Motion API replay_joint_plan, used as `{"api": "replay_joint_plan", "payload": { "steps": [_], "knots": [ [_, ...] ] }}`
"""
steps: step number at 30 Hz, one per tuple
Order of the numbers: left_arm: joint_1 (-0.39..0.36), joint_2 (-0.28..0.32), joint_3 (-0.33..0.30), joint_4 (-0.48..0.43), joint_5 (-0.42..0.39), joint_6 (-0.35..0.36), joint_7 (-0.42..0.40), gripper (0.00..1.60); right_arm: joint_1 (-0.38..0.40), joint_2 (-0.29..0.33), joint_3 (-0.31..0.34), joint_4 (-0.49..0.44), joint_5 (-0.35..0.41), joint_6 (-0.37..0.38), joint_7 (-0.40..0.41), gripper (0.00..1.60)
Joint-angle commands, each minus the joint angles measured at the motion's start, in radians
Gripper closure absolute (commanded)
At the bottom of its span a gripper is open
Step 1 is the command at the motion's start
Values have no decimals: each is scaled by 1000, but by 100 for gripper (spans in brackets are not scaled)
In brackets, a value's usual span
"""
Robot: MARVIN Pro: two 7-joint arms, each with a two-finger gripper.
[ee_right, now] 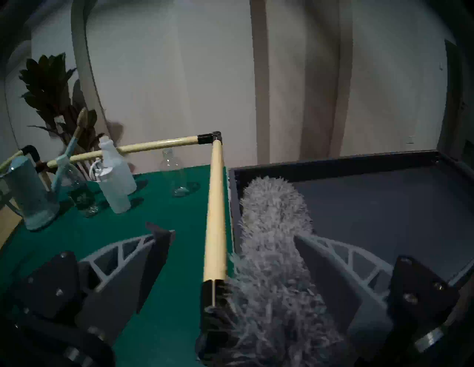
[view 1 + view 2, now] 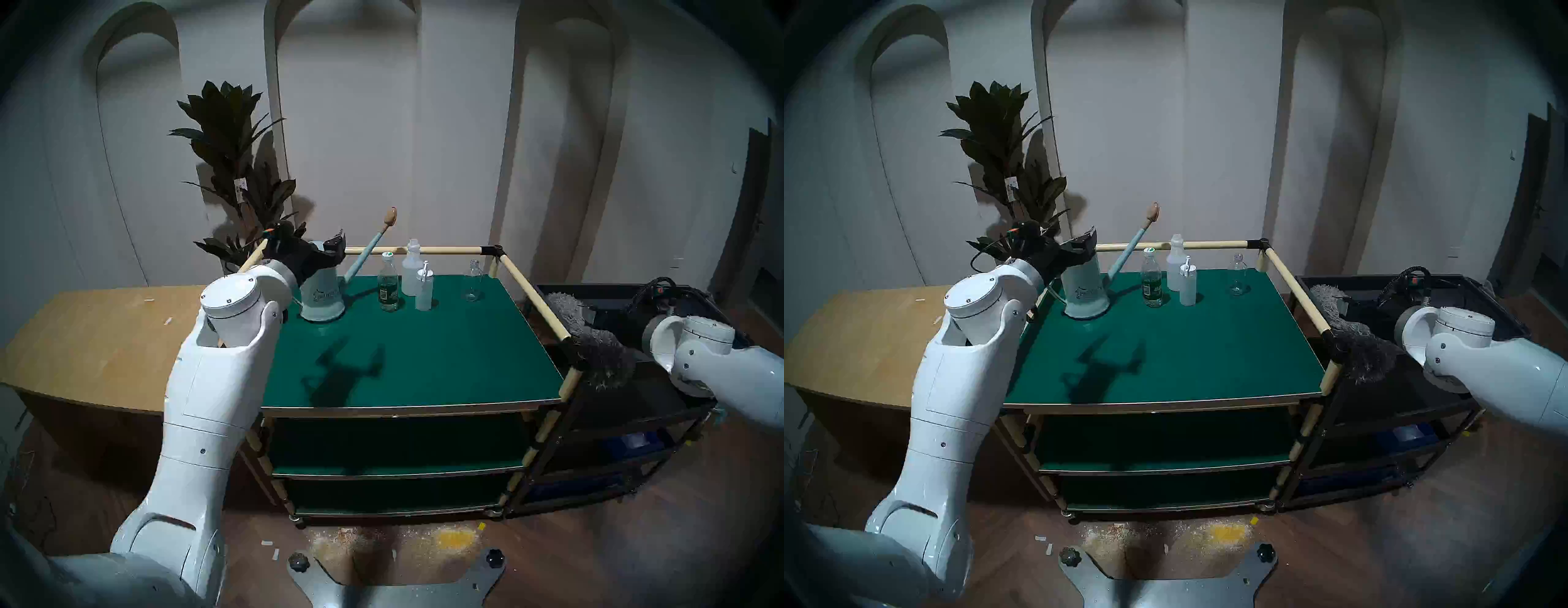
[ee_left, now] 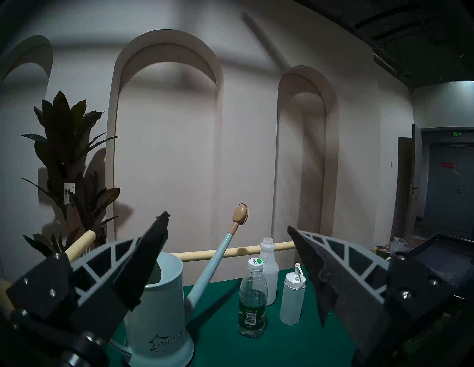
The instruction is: Dust the shelf with the duster
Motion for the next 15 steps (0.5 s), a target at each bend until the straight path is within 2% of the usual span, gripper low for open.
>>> {"api": "replay_joint_plan", "payload": {
  "steps": [1,10,11,14,15],
  "knots": [
    [32,-23,-14,-27,1,-52,26,0,-19,-37,40,-43,-34,-121,-2,0],
    [85,-38,6,-47,86,-156,117,0,-25,-173,35,-92,-130,-266,-85,0],
    [86,-39,9,-45,98,-162,128,0,-24,-172,29,-98,-140,-260,-92,0],
    [85,-46,22,-29,130,-174,164,0,-24,-226,2,-101,-197,-325,-128,0],
    [84,-45,27,-23,139,-174,172,0,-20,-225,-10,-106,-208,-326,-138,0]
  ]
}}
